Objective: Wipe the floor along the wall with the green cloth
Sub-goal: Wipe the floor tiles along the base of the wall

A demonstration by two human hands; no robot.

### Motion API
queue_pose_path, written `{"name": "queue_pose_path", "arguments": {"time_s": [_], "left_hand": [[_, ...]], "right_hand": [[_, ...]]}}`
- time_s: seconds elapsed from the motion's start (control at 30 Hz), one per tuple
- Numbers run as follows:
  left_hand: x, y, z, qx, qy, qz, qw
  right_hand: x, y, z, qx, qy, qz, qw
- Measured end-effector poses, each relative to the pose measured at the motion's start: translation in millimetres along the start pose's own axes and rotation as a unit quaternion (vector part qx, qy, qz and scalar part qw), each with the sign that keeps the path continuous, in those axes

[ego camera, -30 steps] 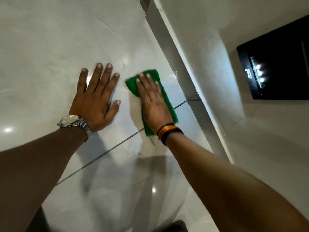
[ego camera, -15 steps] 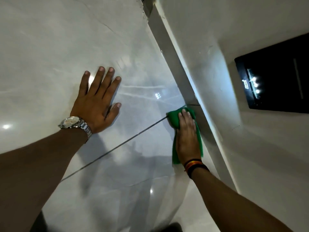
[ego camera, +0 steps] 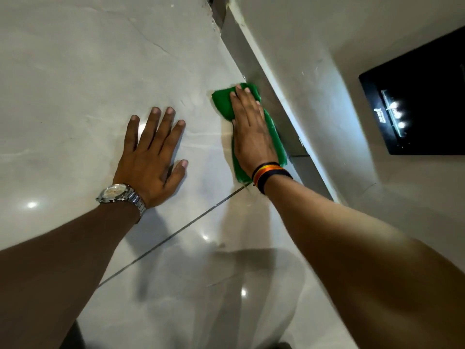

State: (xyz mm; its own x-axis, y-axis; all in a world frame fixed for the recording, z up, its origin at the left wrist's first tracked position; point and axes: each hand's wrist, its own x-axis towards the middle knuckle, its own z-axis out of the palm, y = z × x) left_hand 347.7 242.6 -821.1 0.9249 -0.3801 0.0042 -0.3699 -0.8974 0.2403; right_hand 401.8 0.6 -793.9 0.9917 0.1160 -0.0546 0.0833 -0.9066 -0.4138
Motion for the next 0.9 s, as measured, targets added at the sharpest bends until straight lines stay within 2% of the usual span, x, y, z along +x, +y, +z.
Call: {"name": "queue_pose_path", "arguments": {"time_s": [0.13, 0.27, 0.33, 0.47, 0.57, 0.67, 0.77, 0.9], "left_hand": [[1, 0, 0, -0.005, 0.005, 0.004, 1.0], [2, 1, -1, -0.011, 0.006, -0.01, 1.0], [2, 2, -1, -0.004, 0.012, -0.006, 1.0], [1, 2, -1, -0.006, 0.014, 0.002, 1.0], [2, 2, -5, -0.016, 0.014, 0.002, 1.0], [2, 2, -6, -0.025, 0.013, -0.003, 1.0], [2, 2, -4, -0.019, 0.017, -0.003, 1.0], [2, 1, -3, -0.021, 0.012, -0.001, 1.0]], "right_hand": [[34, -18, 8, -0.011, 0.004, -0.039, 0.999], [41, -58, 17, -0.012, -0.054, -0.15, 0.987], [59, -57, 13, 0.011, -0.06, -0.122, 0.991], [70, -38, 4, 0.033, -0.018, 0.008, 0.999], [3, -17, -7, 0.019, -0.004, 0.052, 0.998], [-93, 19, -26, -0.017, -0.032, 0.102, 0.994], [-124, 35, -31, -0.029, -0.065, 0.096, 0.993], [-50, 16, -16, 0.001, -0.055, 0.039, 0.998]]}}
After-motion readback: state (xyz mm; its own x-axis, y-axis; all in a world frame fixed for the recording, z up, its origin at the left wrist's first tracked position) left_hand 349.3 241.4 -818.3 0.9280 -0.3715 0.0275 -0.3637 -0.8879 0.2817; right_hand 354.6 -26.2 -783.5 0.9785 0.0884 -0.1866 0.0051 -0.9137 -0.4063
